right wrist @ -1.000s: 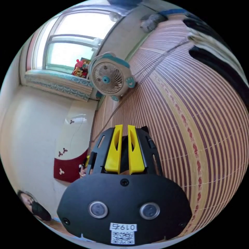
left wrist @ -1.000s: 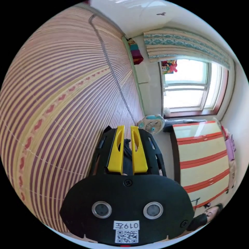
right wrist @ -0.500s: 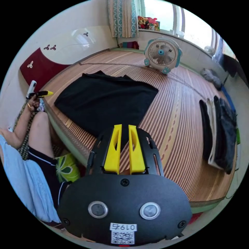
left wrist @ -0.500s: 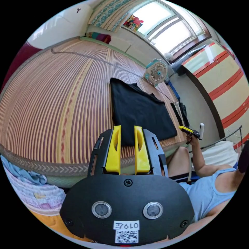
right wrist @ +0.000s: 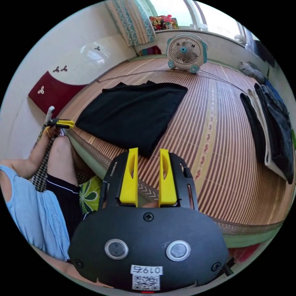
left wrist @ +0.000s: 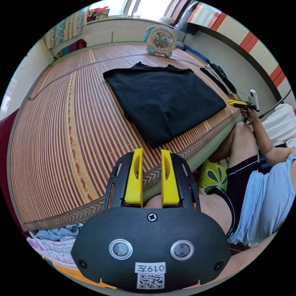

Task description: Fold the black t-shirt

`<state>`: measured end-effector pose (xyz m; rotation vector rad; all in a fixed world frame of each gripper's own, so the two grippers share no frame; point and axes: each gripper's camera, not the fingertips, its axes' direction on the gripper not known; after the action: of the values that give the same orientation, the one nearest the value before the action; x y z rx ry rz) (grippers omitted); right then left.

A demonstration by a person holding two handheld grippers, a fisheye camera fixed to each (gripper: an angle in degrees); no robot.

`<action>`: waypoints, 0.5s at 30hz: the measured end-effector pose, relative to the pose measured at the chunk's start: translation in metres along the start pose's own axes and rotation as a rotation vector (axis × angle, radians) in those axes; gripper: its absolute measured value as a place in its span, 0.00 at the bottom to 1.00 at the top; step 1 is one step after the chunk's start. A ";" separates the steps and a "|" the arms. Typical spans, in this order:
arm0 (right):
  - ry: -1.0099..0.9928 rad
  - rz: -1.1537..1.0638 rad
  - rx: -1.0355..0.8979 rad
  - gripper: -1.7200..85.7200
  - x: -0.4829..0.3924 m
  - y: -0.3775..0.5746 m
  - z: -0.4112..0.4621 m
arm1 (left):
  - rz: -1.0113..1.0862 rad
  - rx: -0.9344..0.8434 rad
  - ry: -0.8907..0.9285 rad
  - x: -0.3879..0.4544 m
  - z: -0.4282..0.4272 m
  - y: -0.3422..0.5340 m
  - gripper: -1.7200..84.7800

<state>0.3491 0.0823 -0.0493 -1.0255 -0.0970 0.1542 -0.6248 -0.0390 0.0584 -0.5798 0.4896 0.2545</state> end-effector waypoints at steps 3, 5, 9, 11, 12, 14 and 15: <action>0.038 0.015 -0.022 0.14 -0.003 0.021 0.008 | 0.024 0.029 -0.005 0.004 -0.001 0.002 0.11; 0.020 0.005 -0.023 0.14 -0.008 0.031 0.005 | 0.046 0.029 -0.007 0.008 0.001 0.002 0.10; 0.021 0.020 -0.022 0.14 -0.009 0.044 0.001 | 0.071 0.011 0.007 0.012 0.006 -0.002 0.09; 0.005 0.039 -0.012 0.14 -0.006 0.055 -0.003 | 0.075 -0.004 0.016 0.012 0.010 -0.003 0.08; 0.001 0.043 -0.010 0.14 -0.006 0.057 -0.005 | 0.076 -0.003 0.022 0.012 0.010 -0.003 0.07; -0.004 0.053 0.001 0.14 -0.004 0.067 -0.013 | 0.075 0.006 0.028 0.013 0.010 -0.002 0.06; -0.009 0.053 0.003 0.14 -0.004 0.069 -0.014 | 0.075 0.008 0.027 0.013 0.010 -0.002 0.05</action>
<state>0.3418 0.1051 -0.1158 -1.0250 -0.0773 0.2070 -0.6092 -0.0336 0.0599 -0.5580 0.5388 0.3165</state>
